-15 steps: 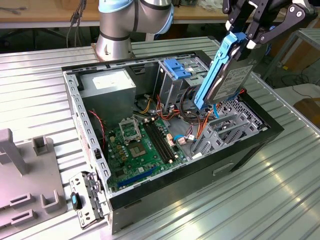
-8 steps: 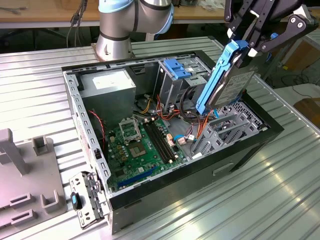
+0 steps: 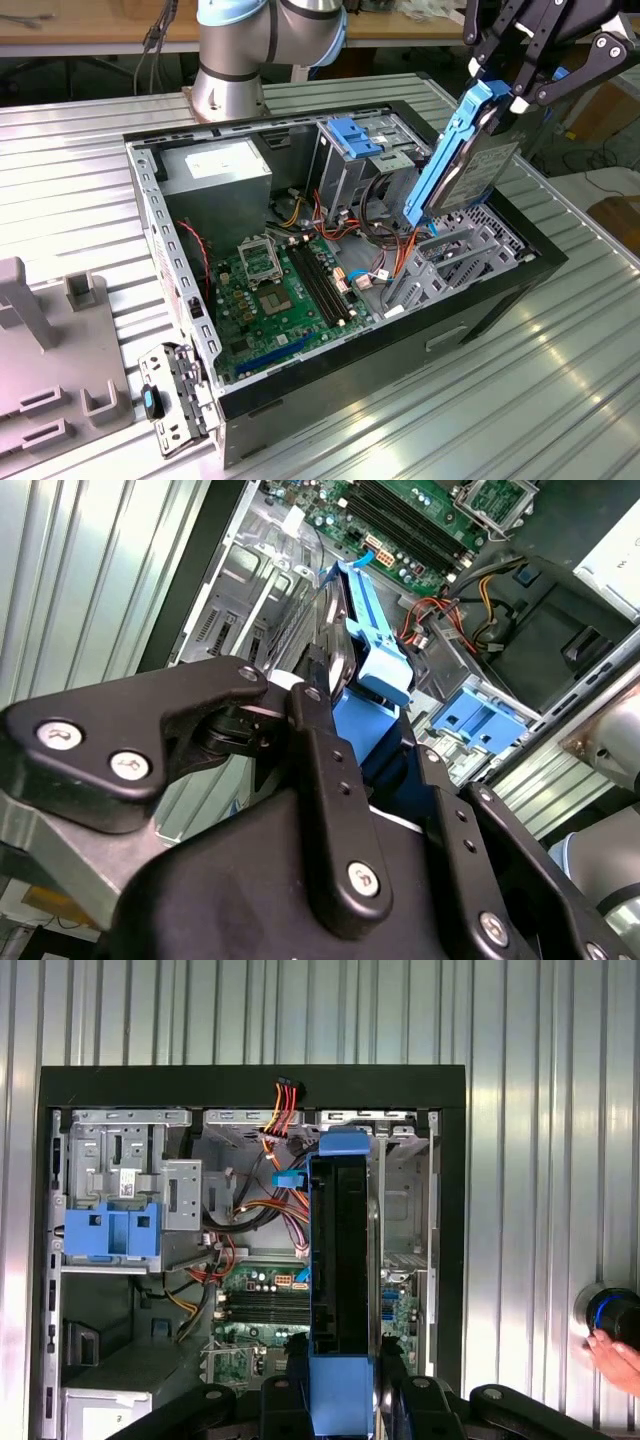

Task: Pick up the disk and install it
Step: 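Insert the disk into the insertion slot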

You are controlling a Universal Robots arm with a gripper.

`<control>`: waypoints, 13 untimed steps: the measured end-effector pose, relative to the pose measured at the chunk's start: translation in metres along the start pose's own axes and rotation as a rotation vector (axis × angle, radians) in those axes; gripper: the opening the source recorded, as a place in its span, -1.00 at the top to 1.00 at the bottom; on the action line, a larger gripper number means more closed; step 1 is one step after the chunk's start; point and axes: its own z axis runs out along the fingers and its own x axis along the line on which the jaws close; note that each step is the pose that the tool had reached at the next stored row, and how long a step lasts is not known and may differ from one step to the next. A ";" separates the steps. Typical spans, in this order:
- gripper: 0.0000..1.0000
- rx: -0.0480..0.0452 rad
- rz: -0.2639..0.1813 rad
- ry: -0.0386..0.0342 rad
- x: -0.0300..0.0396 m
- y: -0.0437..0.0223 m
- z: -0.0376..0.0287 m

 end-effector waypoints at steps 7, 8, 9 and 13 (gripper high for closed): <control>0.26 0.0000 0.000 0.0000 0.0000 0.0004 0.0000; 0.26 0.0000 0.000 0.0000 0.0000 0.0004 0.0000; 0.26 0.0000 0.000 0.0001 0.0000 0.0012 0.0001; 0.26 0.0012 0.001 -0.0001 -0.0005 0.0097 0.0016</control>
